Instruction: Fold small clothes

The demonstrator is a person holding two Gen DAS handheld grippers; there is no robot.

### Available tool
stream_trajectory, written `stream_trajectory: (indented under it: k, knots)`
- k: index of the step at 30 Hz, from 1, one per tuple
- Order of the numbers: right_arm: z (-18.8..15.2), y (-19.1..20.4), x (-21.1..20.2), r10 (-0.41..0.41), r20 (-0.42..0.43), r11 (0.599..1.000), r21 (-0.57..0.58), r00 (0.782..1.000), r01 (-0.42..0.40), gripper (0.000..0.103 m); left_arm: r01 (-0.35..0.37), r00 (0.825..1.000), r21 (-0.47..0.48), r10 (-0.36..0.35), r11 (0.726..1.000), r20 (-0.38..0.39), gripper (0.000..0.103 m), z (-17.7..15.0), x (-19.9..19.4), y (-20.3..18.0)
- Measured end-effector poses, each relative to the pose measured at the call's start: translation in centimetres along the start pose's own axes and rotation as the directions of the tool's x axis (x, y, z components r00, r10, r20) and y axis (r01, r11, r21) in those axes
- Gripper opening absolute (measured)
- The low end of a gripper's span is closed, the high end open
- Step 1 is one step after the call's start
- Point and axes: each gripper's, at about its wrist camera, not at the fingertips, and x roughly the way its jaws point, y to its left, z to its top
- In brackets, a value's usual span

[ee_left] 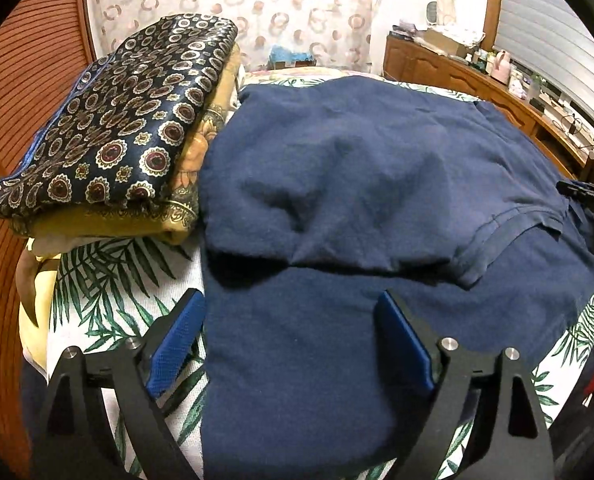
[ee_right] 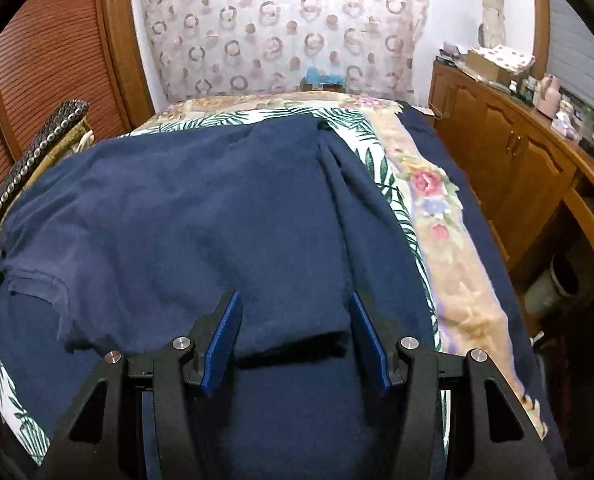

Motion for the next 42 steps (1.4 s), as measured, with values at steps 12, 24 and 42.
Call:
stream_trajectory:
  k: [12, 24, 42]
  knots:
    - [-0.4, 0.1, -0.5, -0.005, 0.0, 1.0, -0.01, 1.0, 0.005, 0.058, 0.042, 0.994, -0.156, -0.027, 0.987, 0.102, 0.048, 1.8, -2.2, 4.0]
    - [-0.4, 0.1, -0.6, -0.008, -0.001, 1.0, -0.012, 1.0, 0.008, 0.058, -0.01, 1.0, -0.112, 0.013, 0.994, 0.028, 0.036, 2.1, 0.2, 3.0]
    - [-0.5, 0.0, -0.7, -0.01, -0.003, 1.0, -0.014, 1.0, 0.01, 0.058, -0.054, 0.993, 0.001, 0.053, 0.999, 0.108, 0.008, 4.6, -2.2, 0.7]
